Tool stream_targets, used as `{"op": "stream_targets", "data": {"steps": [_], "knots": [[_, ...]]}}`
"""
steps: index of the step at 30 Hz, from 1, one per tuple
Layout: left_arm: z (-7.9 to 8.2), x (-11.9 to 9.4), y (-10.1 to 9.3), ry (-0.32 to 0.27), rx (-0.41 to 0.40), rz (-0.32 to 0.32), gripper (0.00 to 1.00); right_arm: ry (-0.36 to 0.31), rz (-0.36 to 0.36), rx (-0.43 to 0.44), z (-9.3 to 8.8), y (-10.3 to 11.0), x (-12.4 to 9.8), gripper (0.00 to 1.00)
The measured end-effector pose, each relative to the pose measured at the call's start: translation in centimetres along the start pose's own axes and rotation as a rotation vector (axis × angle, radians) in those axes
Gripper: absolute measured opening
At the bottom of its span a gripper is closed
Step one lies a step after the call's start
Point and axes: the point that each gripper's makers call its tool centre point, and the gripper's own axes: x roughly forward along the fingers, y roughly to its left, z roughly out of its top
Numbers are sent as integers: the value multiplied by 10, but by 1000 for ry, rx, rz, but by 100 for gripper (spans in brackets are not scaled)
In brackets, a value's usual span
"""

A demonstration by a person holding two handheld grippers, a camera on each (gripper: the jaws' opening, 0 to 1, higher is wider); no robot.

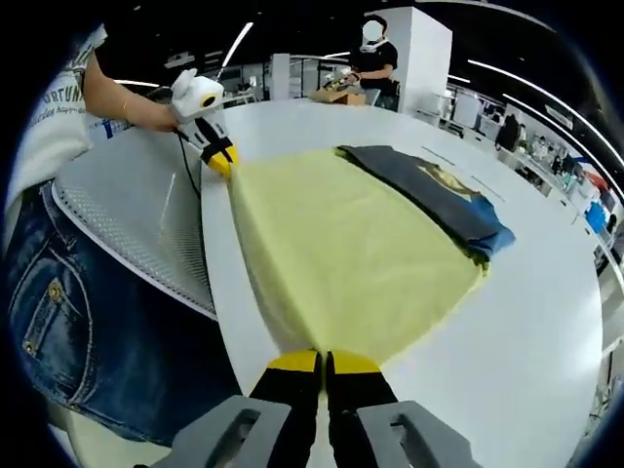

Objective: Fold the garment on the visible template until the final outline fits inside the template.

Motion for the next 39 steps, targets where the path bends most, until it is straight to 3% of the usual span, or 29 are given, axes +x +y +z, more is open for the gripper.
{"op": "stream_targets", "data": {"steps": [15, 18, 39], "knots": [[-2, -16, -16, 8, -15, -16, 0, -2, 11, 23, -3, 16, -9, 0], [-3, -19, -18, 14, 17, -15, 0, -6, 18, 27, -2, 21, -10, 0], [-3, -37, -38, 28, 27, -27, 0, 1, 30, 21, -8, 40, -20, 0]]}}
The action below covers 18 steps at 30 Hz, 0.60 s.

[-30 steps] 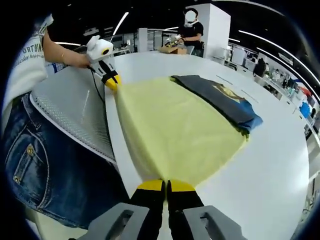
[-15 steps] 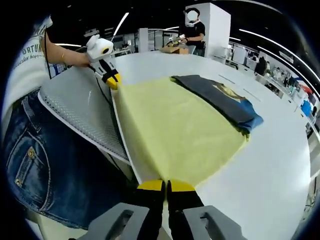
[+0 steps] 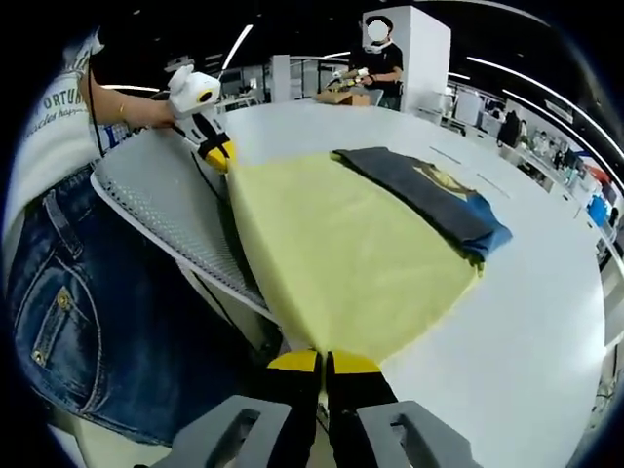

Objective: Fold the garment on the visible template until the final outline fits inside the template.

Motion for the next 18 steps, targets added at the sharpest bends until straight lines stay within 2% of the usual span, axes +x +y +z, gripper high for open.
{"op": "stream_targets", "data": {"steps": [10, 15, 18], "knots": [[-5, -2, -11, 24, 9, -17, 0, 12, 11, 2, -3, 8, -4, 0], [-4, -6, -12, 16, -52, -31, 0, 26, 26, -17, -3, 12, -7, 0], [-4, -8, -12, 12, -62, -31, 0, 29, 27, -29, -1, 12, -8, 0]]}}
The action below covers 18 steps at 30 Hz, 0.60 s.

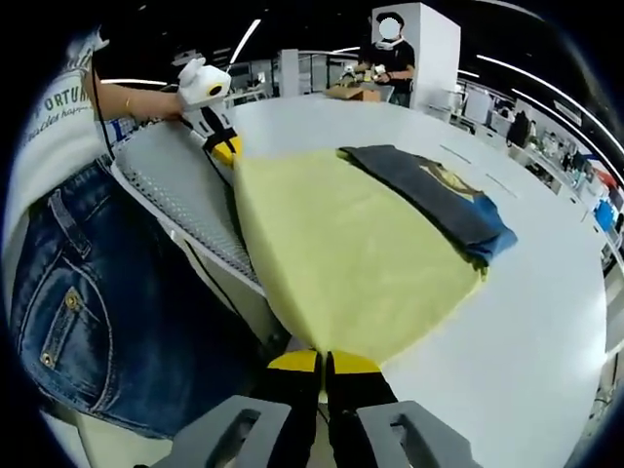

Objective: Fold the garment on the visible template until the final outline fits inside the template.

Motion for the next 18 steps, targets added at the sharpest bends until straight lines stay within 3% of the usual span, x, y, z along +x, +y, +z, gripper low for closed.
{"op": "stream_targets", "data": {"steps": [18], "knots": [[28, -12, 18, -15, 14, 32, 0, -50, -96, -15, 30, -32, -12, 0]]}}
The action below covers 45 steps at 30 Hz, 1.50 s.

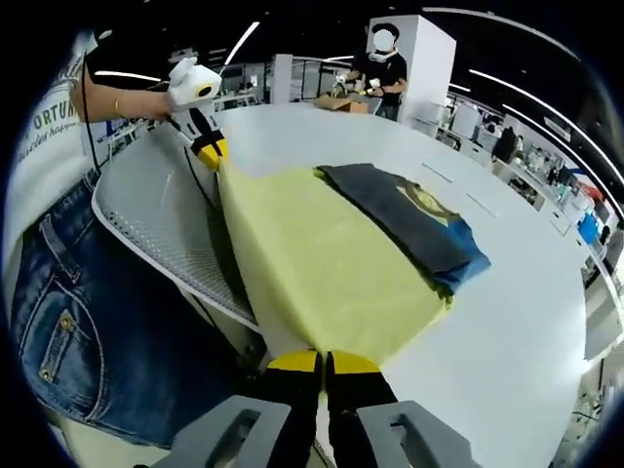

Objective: Fold the garment on the visible template until the final outline fits inside the template.

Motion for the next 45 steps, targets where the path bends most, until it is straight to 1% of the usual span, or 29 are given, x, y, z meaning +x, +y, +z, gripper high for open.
{"op": "stream_targets", "data": {"steps": [2, 5, 9, 17, 20, 27, 30, 34, 37, 40, 45], "knots": [[5, -2, 3, -6, -1, -2, 0, -9, -5, -3, 4, -4, -2, 0], [12, -3, 8, -12, 20, 5, 0, -15, -12, -10, 9, -9, -3, 0], [21, -4, 15, -7, 43, 8, 0, -24, -26, -23, 17, -18, -4, 0], [46, -4, 38, -30, 62, 26, 0, -33, -61, -41, 29, -39, -5, 0], [52, -3, 44, -36, 70, 32, 0, -33, -63, -45, 33, -46, -4, 0], [71, 2, 63, -43, 103, 47, 0, -33, -81, -89, 43, -64, -2, 0], [77, 4, 70, -45, 120, 49, 0, -28, -87, -109, 48, -74, -1, 0], [85, 7, 78, -57, 122, 55, 0, -26, -98, -118, 52, -86, 2, 0], [87, 9, 83, -59, 136, 67, 0, -26, -98, -125, 55, -92, 5, 0], [90, 11, 90, -69, 124, 73, 0, -33, -110, -118, 59, -101, 9, 0], [99, 10, 102, -73, 147, 84, 0, -50, -135, -111, 69, -115, 12, 0]]}}
